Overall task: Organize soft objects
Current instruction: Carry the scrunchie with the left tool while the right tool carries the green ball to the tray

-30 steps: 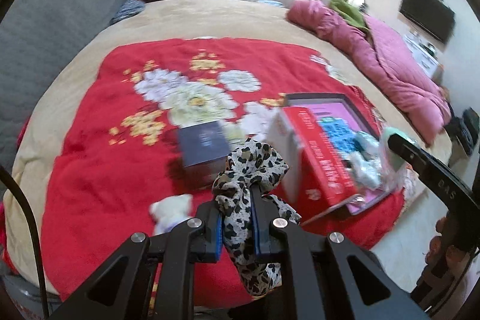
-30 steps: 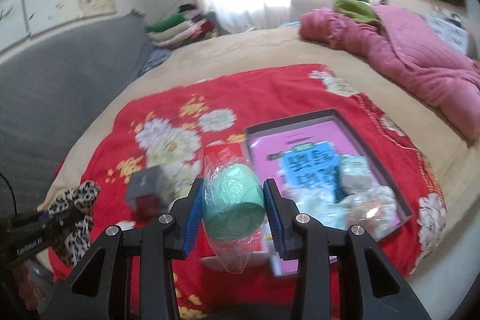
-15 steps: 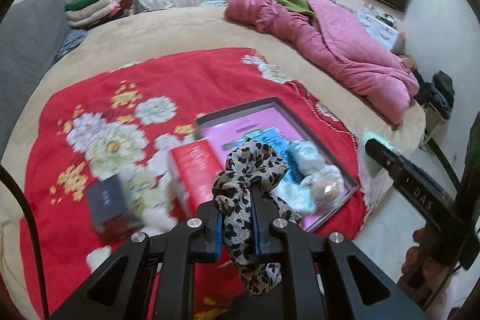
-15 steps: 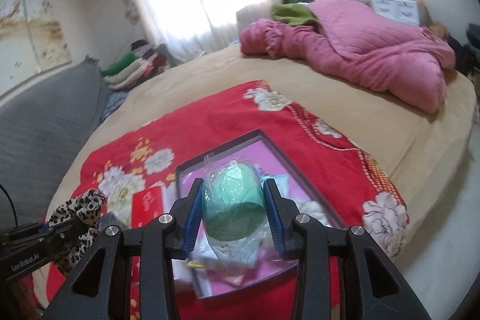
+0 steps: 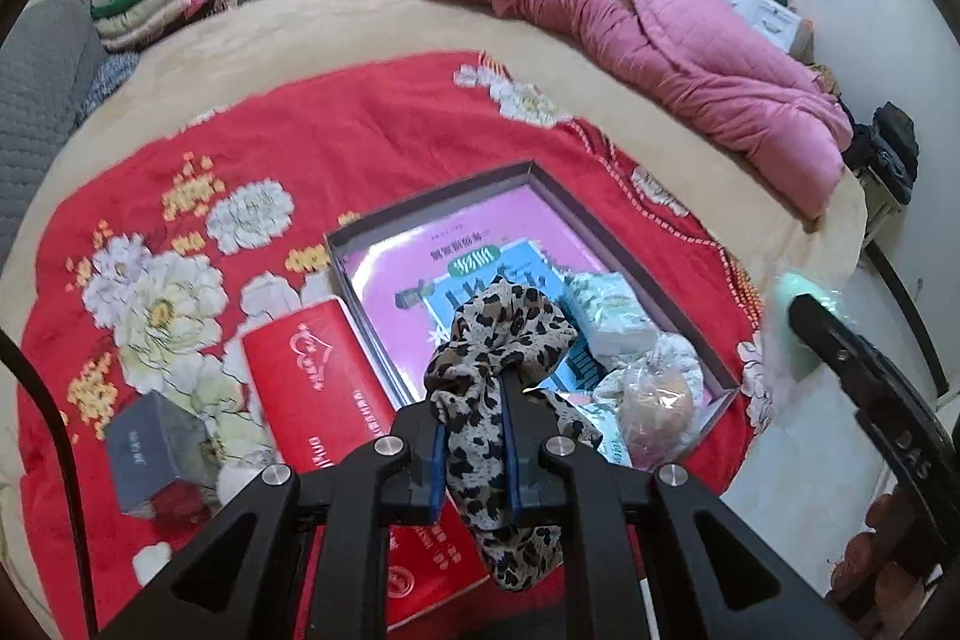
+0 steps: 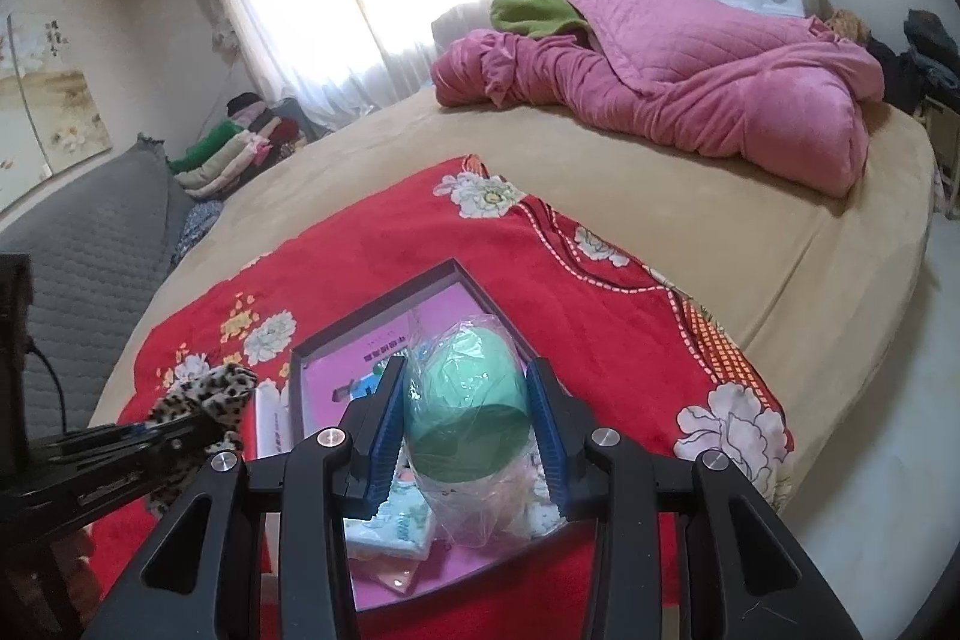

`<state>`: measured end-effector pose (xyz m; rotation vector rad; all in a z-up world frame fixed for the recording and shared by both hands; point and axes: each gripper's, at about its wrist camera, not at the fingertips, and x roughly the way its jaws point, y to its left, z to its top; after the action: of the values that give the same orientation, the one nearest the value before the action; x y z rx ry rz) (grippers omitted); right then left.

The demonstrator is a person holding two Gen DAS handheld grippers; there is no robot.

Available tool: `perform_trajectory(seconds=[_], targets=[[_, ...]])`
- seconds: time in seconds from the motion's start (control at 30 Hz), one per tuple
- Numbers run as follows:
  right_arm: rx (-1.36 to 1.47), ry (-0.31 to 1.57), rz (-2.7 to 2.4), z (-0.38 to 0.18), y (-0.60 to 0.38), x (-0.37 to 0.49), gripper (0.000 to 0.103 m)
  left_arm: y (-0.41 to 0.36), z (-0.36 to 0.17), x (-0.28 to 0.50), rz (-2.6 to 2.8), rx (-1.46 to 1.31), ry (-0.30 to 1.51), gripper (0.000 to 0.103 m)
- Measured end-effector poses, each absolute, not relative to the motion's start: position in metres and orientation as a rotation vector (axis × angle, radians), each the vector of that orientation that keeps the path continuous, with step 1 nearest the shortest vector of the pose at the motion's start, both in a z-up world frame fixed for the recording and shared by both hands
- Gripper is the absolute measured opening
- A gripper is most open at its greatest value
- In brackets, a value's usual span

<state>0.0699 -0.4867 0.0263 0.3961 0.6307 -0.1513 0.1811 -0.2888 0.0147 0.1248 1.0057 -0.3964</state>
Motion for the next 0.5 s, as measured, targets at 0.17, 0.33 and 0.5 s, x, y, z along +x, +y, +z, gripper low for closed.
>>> perform_trajectory(seconds=[0.17, 0.33, 0.5], targets=[[0.39, 0.645, -0.156, 0.019, -0.493, 0.078, 0.041, -0.297, -0.006, 0.195, -0.376, 0.145, 1.042, 0.014], [0.362, 0.669, -0.174, 0.007, -0.494, 0.087, 0.041, -0.309, -0.022, 0.203, -0.353, 0.19, 1.063, 0.014], [0.333, 0.703, -0.201, -0.01, -0.496, 0.096, 0.041, -0.314, -0.037, 0.21, -0.337, 0.216, 1.085, 0.015]])
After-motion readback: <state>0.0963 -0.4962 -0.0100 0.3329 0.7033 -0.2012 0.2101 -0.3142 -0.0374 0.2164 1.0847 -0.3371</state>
